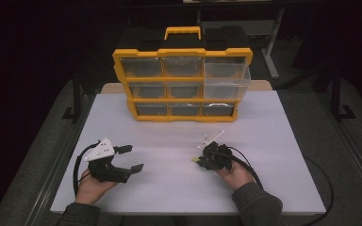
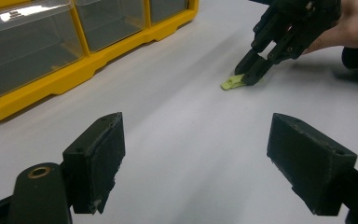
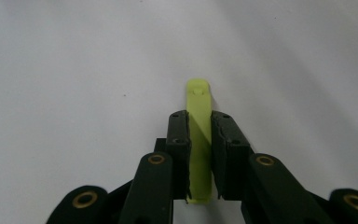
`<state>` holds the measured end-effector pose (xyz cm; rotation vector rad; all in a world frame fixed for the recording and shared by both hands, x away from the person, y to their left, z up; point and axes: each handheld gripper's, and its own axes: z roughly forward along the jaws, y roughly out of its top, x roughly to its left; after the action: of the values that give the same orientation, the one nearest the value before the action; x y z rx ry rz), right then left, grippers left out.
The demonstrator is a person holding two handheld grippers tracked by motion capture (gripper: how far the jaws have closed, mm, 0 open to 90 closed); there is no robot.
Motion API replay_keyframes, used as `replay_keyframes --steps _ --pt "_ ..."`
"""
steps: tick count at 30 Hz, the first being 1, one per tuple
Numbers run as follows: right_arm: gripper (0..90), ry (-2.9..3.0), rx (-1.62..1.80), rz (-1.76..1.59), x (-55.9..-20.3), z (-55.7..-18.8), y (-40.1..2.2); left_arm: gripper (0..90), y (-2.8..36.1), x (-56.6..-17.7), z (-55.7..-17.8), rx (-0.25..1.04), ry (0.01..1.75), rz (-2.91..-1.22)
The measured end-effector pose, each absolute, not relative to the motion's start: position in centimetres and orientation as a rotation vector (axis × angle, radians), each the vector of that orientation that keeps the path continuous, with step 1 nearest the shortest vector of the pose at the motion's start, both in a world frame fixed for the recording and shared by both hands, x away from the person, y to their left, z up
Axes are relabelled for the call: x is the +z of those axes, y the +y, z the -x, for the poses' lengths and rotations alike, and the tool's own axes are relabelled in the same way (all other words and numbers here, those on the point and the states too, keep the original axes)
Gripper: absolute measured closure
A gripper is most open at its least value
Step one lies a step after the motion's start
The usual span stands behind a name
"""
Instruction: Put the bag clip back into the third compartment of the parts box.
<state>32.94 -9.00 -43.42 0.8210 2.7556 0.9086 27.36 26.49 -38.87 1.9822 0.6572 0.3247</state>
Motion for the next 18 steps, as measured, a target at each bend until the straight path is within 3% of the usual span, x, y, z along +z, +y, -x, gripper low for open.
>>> replay_keyframes --steps 18 --pt "77.0 2.794 1.108 -0.815 -40.9 -32.7 -10.6 19.0 26.7 -39.0 -27.5 0.322 0.658 -1.992"
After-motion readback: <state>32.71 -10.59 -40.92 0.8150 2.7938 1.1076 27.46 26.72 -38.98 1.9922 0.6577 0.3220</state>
